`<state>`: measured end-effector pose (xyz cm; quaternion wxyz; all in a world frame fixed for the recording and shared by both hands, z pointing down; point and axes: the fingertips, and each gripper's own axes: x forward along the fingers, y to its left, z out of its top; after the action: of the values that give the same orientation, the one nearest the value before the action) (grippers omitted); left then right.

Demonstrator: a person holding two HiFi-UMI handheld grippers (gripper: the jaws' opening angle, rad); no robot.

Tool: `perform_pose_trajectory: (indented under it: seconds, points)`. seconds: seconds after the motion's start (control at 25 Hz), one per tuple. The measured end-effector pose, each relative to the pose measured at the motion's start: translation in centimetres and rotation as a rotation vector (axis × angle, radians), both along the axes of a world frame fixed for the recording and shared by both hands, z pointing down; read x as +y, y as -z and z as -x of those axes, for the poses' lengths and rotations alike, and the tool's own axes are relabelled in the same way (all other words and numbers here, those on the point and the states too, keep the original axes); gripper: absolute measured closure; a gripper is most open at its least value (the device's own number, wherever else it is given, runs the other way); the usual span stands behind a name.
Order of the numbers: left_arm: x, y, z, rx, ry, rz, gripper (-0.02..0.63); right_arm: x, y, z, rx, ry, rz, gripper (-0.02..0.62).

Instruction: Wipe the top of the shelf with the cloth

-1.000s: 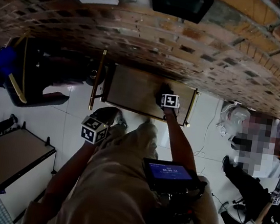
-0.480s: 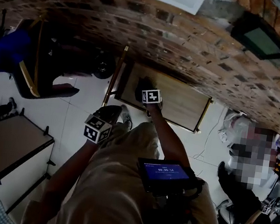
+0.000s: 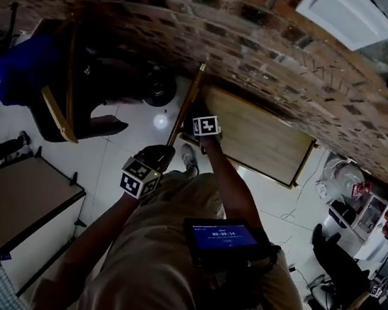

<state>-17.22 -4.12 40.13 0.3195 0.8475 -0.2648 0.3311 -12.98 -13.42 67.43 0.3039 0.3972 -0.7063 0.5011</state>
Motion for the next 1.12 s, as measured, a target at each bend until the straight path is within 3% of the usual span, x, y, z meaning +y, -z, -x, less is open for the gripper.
perform_pose_trajectory:
  seconds: [0.24,0.44,0.64,0.84,1.0,1.12]
  points:
    - [-1.8,0.0,2.2,-0.015,-0.041,-0.014,0.627,0.2,-2.8,1.9,0.036,-0.007,0.046,0.52]
    - [-2.1,-0.2,3.3,-0.017,-0.038,-0.011,0.627,1.2,-4.9,1.2,0.088,0.011,0.086,0.52]
    - [-1.8,-0.6,4.1,-0.039,-0.024,0.004,0.627,0.9,-5.1,-0.6,0.16,0.044,0.067,0.52]
    - [-1.3,-0.5,2.5,-0.035,-0.028,0.01,0.627,1.6,-5.6,-4.4,0.153,0.022,0.055,0.52]
    - [-0.8,-0.2,-0.1,-0.018,-0.028,0.012,0.627,4.0,-5.4,-11.5,0.26,-0.036,0.099,0.52]
    - [-0.3,0.2,-2.4,-0.025,-0.047,0.001,0.627,5.3,-6.0,-15.3,0.246,-0.061,0.086,0.52]
